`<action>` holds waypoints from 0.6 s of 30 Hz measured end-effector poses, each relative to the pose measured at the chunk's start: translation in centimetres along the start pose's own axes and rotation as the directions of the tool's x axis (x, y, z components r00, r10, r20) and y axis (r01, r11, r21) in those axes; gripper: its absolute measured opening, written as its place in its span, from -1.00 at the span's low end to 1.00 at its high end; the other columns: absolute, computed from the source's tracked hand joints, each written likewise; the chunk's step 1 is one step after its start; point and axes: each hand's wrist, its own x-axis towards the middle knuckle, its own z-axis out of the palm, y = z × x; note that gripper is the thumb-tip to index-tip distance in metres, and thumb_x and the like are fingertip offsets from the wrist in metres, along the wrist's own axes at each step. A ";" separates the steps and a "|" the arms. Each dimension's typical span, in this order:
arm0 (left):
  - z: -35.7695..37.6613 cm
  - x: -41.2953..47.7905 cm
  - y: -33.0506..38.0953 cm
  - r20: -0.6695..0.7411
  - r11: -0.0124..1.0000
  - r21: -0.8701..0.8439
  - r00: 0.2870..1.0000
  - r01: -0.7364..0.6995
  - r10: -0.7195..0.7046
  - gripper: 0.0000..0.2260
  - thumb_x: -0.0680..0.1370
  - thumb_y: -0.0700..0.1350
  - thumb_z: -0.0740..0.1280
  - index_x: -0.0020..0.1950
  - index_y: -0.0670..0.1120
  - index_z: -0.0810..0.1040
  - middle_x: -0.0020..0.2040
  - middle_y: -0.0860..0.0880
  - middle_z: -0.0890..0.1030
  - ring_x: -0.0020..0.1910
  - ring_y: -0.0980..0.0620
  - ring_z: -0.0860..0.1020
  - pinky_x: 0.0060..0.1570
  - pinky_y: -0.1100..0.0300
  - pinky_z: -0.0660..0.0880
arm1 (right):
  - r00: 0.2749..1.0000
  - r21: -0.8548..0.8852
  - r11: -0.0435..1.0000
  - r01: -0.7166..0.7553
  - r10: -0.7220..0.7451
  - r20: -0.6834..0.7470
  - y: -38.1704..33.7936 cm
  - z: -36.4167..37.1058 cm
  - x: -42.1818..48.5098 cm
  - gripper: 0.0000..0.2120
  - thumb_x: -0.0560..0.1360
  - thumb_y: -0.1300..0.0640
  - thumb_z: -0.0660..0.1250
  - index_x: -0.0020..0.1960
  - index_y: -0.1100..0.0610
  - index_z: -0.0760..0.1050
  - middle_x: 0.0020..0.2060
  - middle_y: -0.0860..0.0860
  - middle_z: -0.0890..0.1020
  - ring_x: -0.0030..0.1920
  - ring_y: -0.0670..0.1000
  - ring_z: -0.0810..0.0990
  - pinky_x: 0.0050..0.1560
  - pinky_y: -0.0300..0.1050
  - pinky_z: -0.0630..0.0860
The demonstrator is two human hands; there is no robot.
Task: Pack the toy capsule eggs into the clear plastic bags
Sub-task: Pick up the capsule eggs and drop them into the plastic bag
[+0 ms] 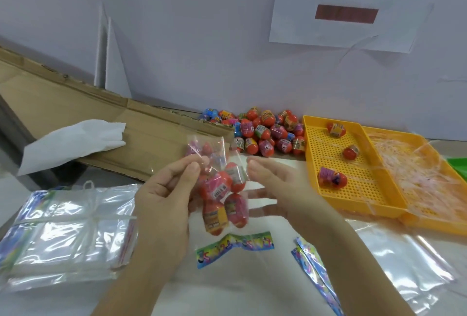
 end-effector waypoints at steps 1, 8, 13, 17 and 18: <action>0.1 -0.2 -0.1 0.030 1.000 0.018 1.000 -0.002 0.002 -0.86 0.38 -0.11 0.38 -0.17 0.02 0.74 -0.18 -0.07 0.72 -0.25 0.03 0.68 -0.28 0.19 0.62 | 0.999 -0.007 1.000 0.006 -0.005 0.031 0.1 0.3 0.0 -0.24 0.14 -0.34 0.42 0.27 -0.02 0.50 0.01 -0.02 0.68 -0.09 0.00 0.69 -0.20 -0.11 0.62; -0.1 0.0 0.2 0.086 0.999 -0.016 0.996 0.032 -0.031 -0.83 0.36 -0.09 0.45 -0.07 -0.02 0.73 -0.06 -0.12 0.73 -0.12 -0.05 0.71 -0.19 0.10 0.65 | 0.977 0.182 0.960 0.214 -0.215 -0.016 -0.3 -0.1 -0.4 -0.77 0.23 -0.01 0.48 -0.15 0.05 0.66 -0.22 0.08 0.69 -0.27 0.00 0.64 -0.46 -0.19 0.55; -0.3 0.3 0.3 0.133 0.996 0.026 0.987 0.089 -0.092 -0.85 0.32 -0.16 0.43 -0.18 0.00 0.75 -0.17 -0.07 0.73 -0.25 0.06 0.69 -0.32 0.23 0.60 | 0.968 0.182 0.951 0.251 -0.251 -0.026 -0.4 -0.6 -0.7 -0.83 0.27 0.10 0.45 -0.16 0.14 0.61 -0.24 0.11 0.67 -0.29 0.03 0.63 -0.49 -0.16 0.54; -0.4 0.4 0.3 0.081 0.999 0.008 0.996 0.038 -0.038 -0.86 0.34 -0.16 0.39 -0.21 0.00 0.74 -0.20 -0.06 0.73 -0.29 0.07 0.68 -0.36 0.24 0.61 | 0.952 0.155 0.939 0.307 -0.304 -0.039 -0.4 -0.8 -0.5 -0.86 0.25 0.10 0.46 -0.20 0.06 0.68 -0.25 0.09 0.69 -0.27 0.01 0.65 -0.35 -0.15 0.61; -0.3 0.4 0.3 0.073 1.000 0.023 0.997 0.012 -0.014 -0.86 0.34 -0.14 0.40 -0.20 0.01 0.74 -0.21 -0.05 0.73 -0.29 0.07 0.68 -0.35 0.23 0.61 | 0.944 0.154 0.931 0.330 -0.327 -0.043 -0.4 -0.9 -0.5 -0.86 0.24 0.09 0.46 -0.19 0.04 0.68 -0.24 0.09 0.69 -0.27 0.02 0.66 -0.33 -0.15 0.61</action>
